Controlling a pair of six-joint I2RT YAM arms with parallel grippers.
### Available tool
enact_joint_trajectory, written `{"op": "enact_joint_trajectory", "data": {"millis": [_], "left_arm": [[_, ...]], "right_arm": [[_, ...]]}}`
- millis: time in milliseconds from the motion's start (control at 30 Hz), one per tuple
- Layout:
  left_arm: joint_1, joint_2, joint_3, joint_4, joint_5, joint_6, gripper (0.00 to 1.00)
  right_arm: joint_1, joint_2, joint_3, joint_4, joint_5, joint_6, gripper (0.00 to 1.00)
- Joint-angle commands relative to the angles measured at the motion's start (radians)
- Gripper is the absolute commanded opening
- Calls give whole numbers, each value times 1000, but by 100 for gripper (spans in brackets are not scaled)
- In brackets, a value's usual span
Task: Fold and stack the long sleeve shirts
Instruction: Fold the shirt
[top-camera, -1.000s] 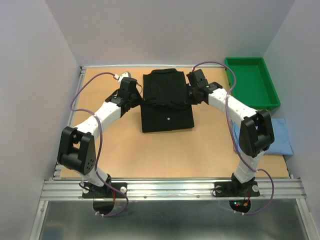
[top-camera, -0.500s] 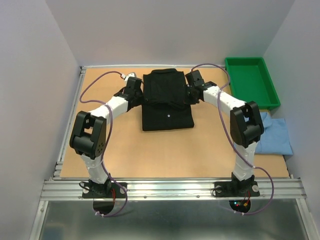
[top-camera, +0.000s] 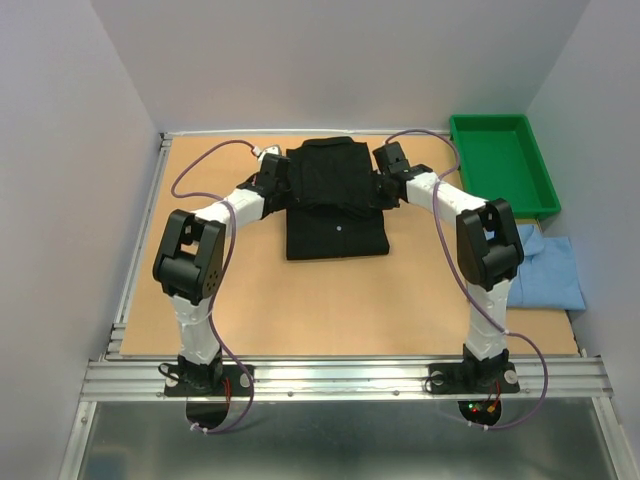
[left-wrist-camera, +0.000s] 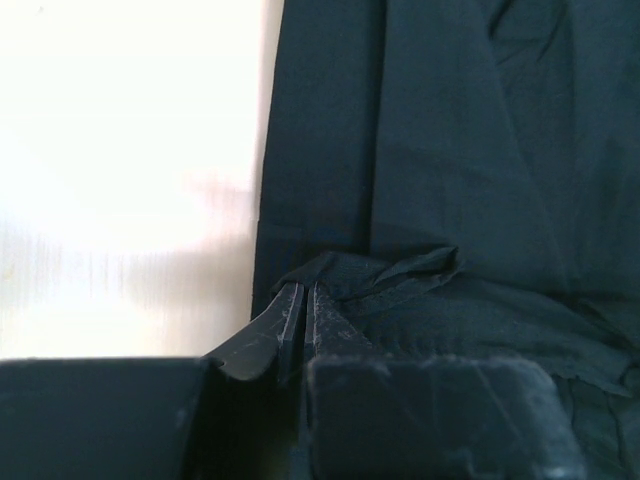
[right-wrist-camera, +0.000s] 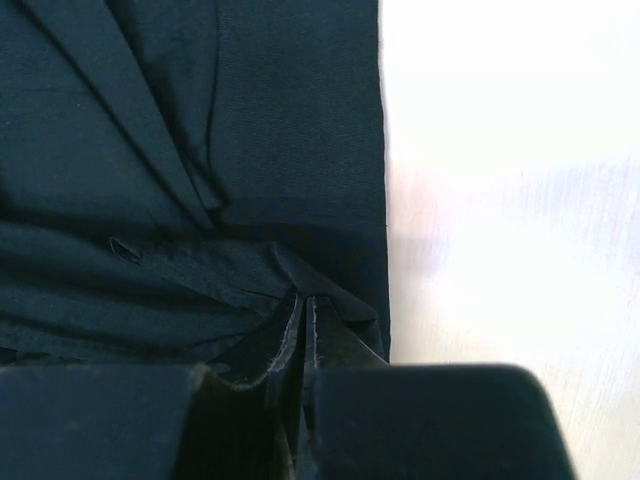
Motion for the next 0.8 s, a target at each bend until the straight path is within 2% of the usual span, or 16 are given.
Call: {"op": "enact_joint_trajectory", "data": {"millis": [0,67,100,167,200,233,267,300,433,600,767], "left_arm": [[5,3,50,21,-5,34,12],[6,-1,53,21,-18,32,24],[6,-6,59,23,-21,35,29],[9,-24,70,20,-25,49,46],[11,-30,78,10,-25,50,67],[18,-46,103,-14,-21,53,82],[22,-53,117,-29,-21,54,82],[25,-75,145,-55,-25,63,89],[25,-161,171,-97,-44,77,96],[15,-286,99,-135,-15,32,96],[-38,-415,-77,-135,10,-15,91]], "right_arm": [[-15,9,41,49,12,8,9],[-16,0,41,49,20,11,16],[-16,-7,42,49,23,9,23],[-16,-28,55,49,31,2,33],[-16,-39,58,50,32,-9,43],[-16,-63,68,53,32,-24,55],[-16,-63,70,55,32,-24,56],[-16,-92,71,58,28,-44,62],[-9,-183,47,67,-2,-87,69],[29,-281,-37,79,-29,-103,69],[68,-309,-123,98,-52,-93,64]]}}
